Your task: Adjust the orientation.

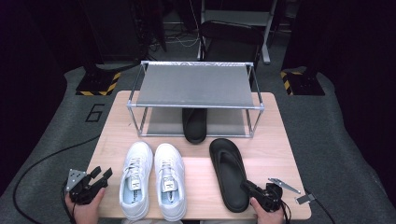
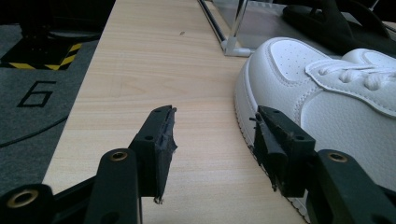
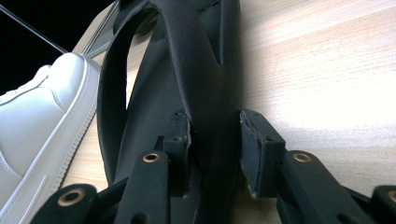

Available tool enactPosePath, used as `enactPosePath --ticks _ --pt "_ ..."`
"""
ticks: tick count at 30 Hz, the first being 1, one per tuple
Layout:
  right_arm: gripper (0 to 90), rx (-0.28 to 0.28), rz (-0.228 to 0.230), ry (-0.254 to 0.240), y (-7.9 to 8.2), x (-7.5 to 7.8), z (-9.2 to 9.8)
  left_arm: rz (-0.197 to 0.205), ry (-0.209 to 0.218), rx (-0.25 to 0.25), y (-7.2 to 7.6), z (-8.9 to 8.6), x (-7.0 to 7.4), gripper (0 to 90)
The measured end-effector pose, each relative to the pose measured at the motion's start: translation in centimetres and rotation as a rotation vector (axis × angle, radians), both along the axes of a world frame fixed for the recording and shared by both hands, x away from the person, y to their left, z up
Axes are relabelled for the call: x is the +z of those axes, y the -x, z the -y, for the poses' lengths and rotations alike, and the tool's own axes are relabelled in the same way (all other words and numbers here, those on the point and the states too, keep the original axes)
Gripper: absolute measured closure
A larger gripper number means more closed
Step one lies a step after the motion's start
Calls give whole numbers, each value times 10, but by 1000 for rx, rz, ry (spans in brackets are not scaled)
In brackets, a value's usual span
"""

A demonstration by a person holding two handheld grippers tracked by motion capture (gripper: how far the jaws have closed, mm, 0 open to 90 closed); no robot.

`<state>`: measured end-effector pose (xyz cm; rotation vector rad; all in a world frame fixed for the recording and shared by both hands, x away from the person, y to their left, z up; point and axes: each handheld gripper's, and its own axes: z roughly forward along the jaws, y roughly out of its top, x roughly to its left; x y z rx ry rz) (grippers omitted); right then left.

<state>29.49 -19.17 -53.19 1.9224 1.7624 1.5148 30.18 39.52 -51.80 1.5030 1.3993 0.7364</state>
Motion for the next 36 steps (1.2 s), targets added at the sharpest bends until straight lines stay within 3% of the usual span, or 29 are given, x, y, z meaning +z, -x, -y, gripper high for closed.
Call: enactPosePath --ticks 7,17,23,36 --pt "657 -4 9 -30 0 0 0 -2 5 -1 0 -1 0 472" --pt "655 -13 12 -34 1 0 0 -3 4 2 0 0 -1 472" --pt "654 -26 20 -70 0 0 1 0 3 2 0 -1 -1 473" --pt "651 -43 44 -83 1 4 4 -2 2 0 1 -1 0 473"
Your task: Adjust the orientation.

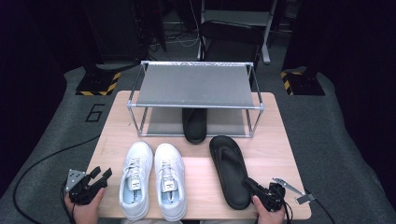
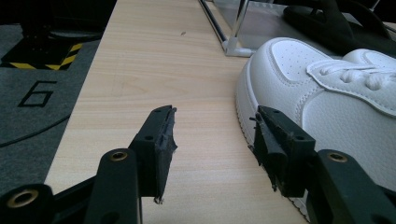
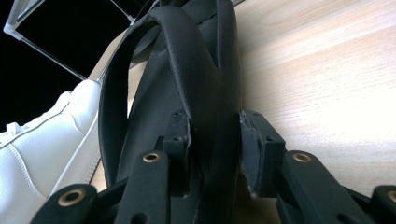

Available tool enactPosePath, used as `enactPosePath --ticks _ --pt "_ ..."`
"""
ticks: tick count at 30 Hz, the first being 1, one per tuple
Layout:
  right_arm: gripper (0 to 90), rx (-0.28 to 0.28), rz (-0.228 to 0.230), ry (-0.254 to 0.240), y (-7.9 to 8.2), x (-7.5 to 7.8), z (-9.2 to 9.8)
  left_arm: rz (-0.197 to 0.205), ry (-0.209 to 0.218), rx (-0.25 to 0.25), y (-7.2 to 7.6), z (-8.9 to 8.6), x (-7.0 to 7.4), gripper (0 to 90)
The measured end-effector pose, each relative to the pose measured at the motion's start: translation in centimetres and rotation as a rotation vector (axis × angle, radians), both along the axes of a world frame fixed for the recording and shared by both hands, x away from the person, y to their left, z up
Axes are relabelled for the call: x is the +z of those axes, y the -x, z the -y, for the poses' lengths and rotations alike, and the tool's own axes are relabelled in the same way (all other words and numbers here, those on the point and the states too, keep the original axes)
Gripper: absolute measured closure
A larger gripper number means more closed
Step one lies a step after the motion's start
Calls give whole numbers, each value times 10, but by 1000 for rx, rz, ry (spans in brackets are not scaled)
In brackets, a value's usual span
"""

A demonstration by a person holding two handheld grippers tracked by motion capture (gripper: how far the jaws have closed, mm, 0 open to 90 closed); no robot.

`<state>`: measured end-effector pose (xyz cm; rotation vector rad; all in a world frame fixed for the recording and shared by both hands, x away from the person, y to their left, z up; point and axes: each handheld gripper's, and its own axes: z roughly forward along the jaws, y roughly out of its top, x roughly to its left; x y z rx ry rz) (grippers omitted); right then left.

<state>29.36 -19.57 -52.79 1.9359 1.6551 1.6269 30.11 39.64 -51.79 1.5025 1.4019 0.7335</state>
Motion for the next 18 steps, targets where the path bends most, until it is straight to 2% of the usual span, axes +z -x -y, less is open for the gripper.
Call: enactPosePath --ticks 18 --pt "650 -32 25 -9 -2 4 6 0 -2 -1 0 0 0 473"
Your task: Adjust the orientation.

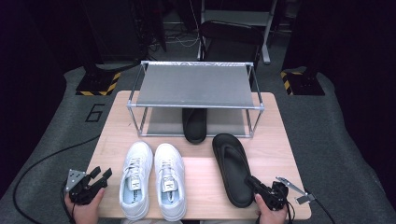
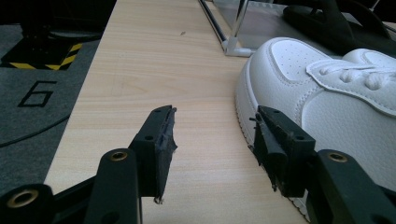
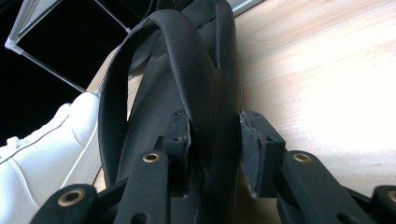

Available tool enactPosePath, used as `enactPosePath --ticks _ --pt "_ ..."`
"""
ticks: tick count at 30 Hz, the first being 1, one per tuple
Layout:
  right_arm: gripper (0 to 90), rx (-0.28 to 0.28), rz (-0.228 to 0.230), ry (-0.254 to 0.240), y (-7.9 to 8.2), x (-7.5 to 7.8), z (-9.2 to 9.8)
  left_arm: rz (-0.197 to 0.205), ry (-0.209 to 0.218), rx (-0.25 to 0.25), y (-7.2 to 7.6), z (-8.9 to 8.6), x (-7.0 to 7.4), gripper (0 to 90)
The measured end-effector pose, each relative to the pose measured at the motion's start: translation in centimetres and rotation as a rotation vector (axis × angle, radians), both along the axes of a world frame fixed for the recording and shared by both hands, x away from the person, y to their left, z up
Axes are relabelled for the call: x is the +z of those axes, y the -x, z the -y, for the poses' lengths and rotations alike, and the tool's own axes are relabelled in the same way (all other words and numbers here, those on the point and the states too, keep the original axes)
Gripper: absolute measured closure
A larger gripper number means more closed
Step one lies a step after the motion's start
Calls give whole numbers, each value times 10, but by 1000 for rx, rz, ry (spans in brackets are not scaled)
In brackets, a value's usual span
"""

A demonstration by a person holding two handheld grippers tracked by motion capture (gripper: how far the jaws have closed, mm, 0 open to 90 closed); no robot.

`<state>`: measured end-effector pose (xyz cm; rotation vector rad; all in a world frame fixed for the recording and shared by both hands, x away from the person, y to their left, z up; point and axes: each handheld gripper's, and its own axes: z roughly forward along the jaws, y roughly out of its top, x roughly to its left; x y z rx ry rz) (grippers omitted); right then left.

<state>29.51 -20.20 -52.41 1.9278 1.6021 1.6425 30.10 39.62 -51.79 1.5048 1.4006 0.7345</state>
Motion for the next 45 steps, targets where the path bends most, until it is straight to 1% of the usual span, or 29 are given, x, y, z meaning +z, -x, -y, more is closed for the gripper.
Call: enactPosePath --ticks 2,8,9,12,14,17,18,19,20,23,25,26,28,29,31,32,34,35,36,38,41,42,43,44,45 --pt "650 -12 0 -1 0 2 1 -1 0 -1 0 0 0 472" --pt "651 -25 12 8 -3 8 4 -1 -1 0 0 0 0 473" --pt "651 -27 14 2 -3 8 3 0 0 0 0 0 0 473" --pt "651 -36 13 17 -6 11 4 0 1 0 0 0 0 473" --pt "651 -42 21 5 -8 12 3 0 1 -1 0 0 0 473" --pt "652 -49 23 5 -14 15 1 0 1 -2 0 0 0 473" --pt "652 -49 27 13 -15 15 1 0 1 -2 0 0 0 472" --pt "652 -54 29 19 -21 17 0 0 0 -2 0 0 0 473" --pt "652 -54 29 19 -21 17 0 1 1 -2 0 0 0 473" --pt "652 -58 35 11 -29 19 -3 0 2 -2 0 0 0 473" --pt "652 -59 43 22 -39 21 -5 0 2 -1 0 0 0 472" --pt "652 -59 43 22 -39 21 -5 0 2 -2 0 0 0 472" --pt "652 -67 42 13 -45 22 -7 1 2 -2 0 0 0 473" --pt "653 -65 49 14 -48 22 -7 0 3 -1 0 0 0 473" --pt "653 -71 51 18 -57 24 -9 -1 3 -2 0 -1 0 473" --pt "653 -71 51 18 -57 24 -9 1 3 -1 0 0 0 473" --pt "653 -81 48 16 -64 26 -10 0 2 -2 0 0 0 473" --pt "653 -83 57 17 -67 26 -11 0 1 -3 0 0 0 473" --pt "653 -88 49 7 -70 26 -11 1 0 -3 0 0 0 472" --pt "654 -97 50 4 -77 27 -11 2 0 -3 -1 0 0 473" --pt "654 -110 46 15 -87 28 -12 -1 3 -1 -1 0 -1 472" --pt "654 -111 48 9 -89 28 -13 -1 3 -1 -1 0 -1 473" --pt "654 -115 40 8 -91 28 -12 -1 3 -1 -1 -1 -1 473" --pt "654 -122 46 -1 -95 28 -13 -2 2 -1 -1 0 -1 473" --pt "654 -126 45 6 -97 29 -14 -4 3 -1 -1 0 -1 473"
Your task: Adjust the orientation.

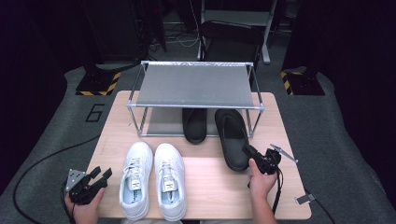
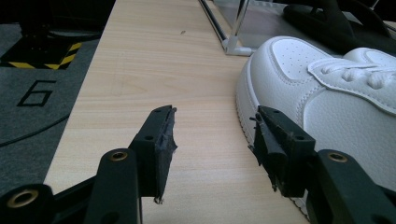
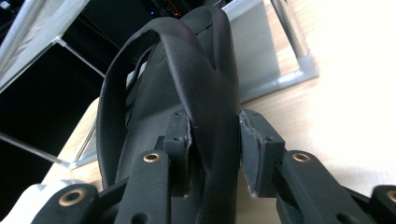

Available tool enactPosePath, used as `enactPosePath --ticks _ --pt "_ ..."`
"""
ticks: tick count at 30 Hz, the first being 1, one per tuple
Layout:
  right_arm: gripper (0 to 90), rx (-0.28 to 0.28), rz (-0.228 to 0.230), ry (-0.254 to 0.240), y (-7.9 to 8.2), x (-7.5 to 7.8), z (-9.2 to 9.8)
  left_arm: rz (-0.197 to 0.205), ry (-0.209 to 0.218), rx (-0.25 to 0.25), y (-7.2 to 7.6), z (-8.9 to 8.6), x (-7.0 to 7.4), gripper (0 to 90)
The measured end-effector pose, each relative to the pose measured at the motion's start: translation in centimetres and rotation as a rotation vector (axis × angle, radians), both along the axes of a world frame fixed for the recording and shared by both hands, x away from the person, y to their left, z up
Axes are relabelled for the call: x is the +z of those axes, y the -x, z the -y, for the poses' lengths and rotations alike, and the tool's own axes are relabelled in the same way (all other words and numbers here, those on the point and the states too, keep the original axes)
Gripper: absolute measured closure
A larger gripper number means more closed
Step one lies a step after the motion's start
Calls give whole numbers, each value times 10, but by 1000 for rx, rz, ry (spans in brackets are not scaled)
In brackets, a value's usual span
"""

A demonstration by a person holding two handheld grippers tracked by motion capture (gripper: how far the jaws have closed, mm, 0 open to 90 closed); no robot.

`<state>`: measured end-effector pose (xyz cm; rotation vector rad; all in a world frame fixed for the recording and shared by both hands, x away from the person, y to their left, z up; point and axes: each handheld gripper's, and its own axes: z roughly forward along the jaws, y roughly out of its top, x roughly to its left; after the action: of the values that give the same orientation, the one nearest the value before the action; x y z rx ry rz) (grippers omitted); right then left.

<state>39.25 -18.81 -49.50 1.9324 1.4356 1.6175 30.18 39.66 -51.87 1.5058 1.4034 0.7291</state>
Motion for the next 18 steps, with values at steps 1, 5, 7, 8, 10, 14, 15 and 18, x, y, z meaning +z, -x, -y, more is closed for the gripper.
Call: enactPosePath --ticks 1,5,7,8,10,14,15,18 --pt "654 -1 1 -2 -2 1 -1 0 0 0 0 0 0 473" --pt "654 -12 -1 -11 -12 1 -3 5 0 -1 0 0 0 473" --pt "655 -14 4 -12 -18 1 -5 6 0 2 0 0 0 473" --pt "654 -24 -4 -8 -20 2 -7 2 -2 0 0 0 0 473" --pt "654 -22 -1 -2 -26 1 -11 -1 0 0 0 0 0 473" --pt "655 -28 -4 20 -41 -4 -18 -6 2 1 1 -1 0 473" --pt "655 -28 -4 20 -41 -4 -18 -6 1 1 1 -1 0 473" --pt "655 -36 -10 17 -51 -7 -24 -5 3 5 1 -2 0 473"
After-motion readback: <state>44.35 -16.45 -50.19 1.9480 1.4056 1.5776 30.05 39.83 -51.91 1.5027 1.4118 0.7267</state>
